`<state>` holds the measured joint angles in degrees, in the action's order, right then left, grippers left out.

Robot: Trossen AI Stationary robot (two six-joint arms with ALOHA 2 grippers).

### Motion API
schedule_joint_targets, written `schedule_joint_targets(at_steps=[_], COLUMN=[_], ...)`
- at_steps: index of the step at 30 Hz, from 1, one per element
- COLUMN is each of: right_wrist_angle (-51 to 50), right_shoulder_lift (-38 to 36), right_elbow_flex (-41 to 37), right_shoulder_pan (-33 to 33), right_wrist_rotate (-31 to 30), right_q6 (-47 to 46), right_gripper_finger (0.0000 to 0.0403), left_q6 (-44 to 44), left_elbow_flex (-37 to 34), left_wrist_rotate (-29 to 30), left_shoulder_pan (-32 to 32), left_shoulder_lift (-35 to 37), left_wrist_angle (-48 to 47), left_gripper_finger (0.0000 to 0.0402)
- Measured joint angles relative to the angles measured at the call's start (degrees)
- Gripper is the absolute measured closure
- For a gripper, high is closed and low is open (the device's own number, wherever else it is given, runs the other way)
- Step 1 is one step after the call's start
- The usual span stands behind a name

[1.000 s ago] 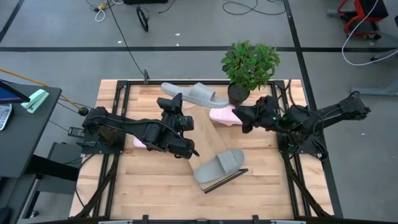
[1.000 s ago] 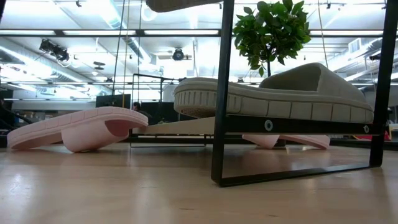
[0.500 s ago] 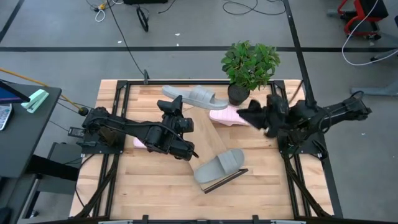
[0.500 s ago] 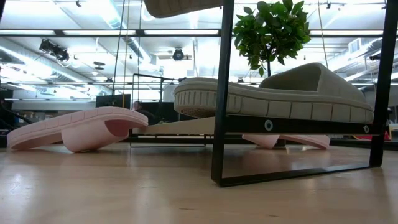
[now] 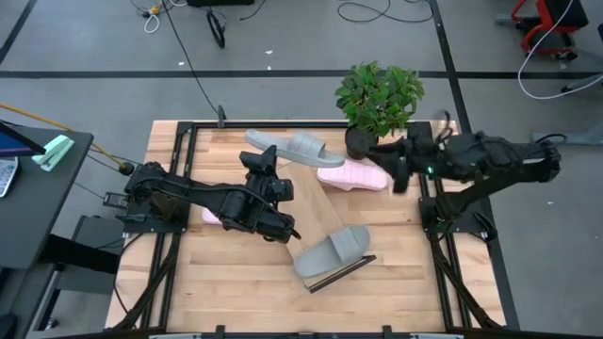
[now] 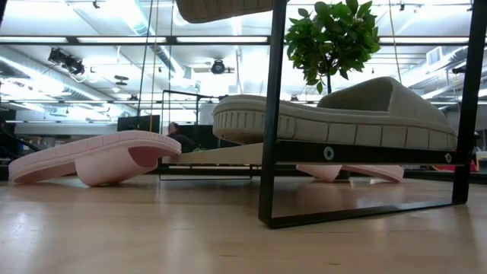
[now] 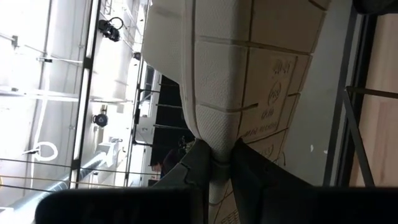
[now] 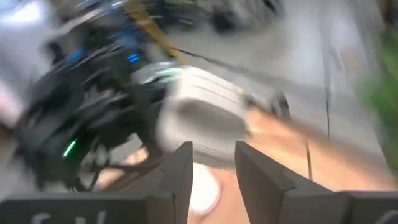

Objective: Pick and place slides into the shelf
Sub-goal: Put the gray slide on the shelf

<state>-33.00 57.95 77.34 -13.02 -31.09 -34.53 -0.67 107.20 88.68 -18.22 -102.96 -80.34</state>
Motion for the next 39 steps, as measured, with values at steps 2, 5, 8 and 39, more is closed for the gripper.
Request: schedule_joint_targets(at_steps=[2,5,8,39], right_wrist_angle=[-5.60,-7.97,3.62,58.38], right_shoulder_lift=[-0.36,-0.82,-1.64,-2.05], right_elbow_flex=[-1.01,-5.84,-13.24,-33.68], right_shoulder_pan=[1.12,1.12,0.75,1.39], right_wrist_rotate=[0.62,4.17,5.88,1.59], right_q6=[-15.87,-32.88,-42.28,-59.65], right_gripper_finger=[0.0280,0.0282,0.0282,0.0174], left_q6=[0.00,-0.13,-0.17,-0.20], left_elbow_flex=[0.00,0.00,0.00,0.02], left_wrist_rotate=[0.00,-0.02,-0.01,-0.02], left_shoulder_pan=[0.06,0.09,0.09,0.00], left_shoulder_lift=[0.00,0.01,0.02,0.09], left_wrist_angle=[0.00,0.00,0.01,-0.02], left_gripper_finger=[0.0358,0.0358,0.0359,0.0359])
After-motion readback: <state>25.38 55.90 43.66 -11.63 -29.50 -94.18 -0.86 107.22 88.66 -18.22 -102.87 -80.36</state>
